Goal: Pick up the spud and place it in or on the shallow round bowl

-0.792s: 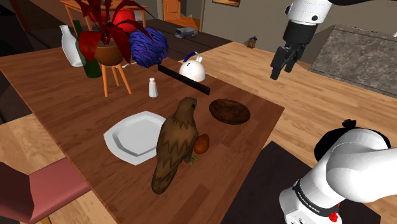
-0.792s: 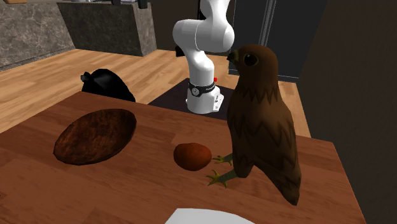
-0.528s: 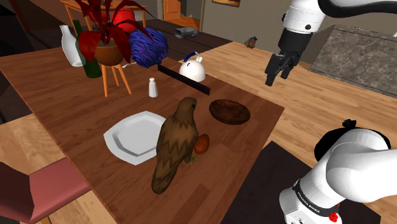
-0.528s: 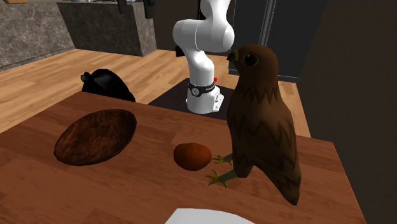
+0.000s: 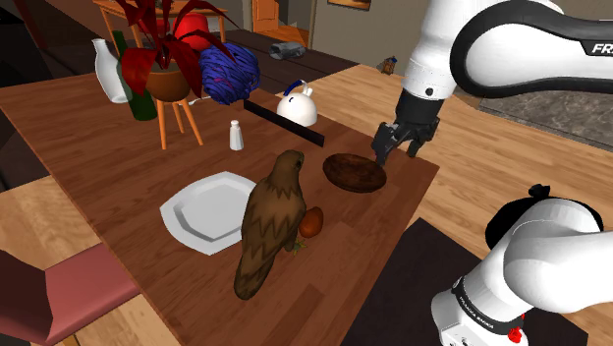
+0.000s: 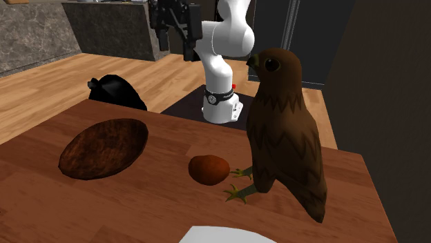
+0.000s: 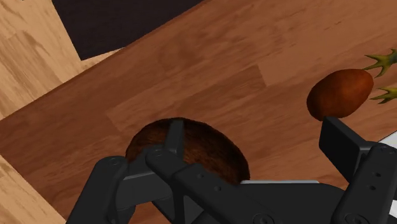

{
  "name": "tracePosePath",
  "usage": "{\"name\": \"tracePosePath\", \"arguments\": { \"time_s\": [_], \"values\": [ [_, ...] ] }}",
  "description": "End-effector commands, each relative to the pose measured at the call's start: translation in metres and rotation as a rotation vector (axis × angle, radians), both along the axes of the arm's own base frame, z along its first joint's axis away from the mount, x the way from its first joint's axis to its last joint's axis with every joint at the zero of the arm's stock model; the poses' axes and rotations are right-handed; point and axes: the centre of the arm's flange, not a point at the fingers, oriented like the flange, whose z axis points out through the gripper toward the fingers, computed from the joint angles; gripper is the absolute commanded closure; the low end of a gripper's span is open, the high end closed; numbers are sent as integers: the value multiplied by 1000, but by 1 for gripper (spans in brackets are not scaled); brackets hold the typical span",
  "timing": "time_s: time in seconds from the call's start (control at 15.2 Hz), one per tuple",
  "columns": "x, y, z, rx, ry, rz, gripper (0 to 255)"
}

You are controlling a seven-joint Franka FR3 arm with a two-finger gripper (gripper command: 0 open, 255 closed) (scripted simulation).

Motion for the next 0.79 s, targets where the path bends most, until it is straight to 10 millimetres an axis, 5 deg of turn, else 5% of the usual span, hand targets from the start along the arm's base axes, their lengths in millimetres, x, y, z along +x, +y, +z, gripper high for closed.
{"name": "tracePosePath", "arguments": {
  "time_s": [0.0,0.73],
  "values": [
    [2,18,-21,4,-11,-52,0],
    [37,115,-121,21,-66,-312,0]
  ]
}}
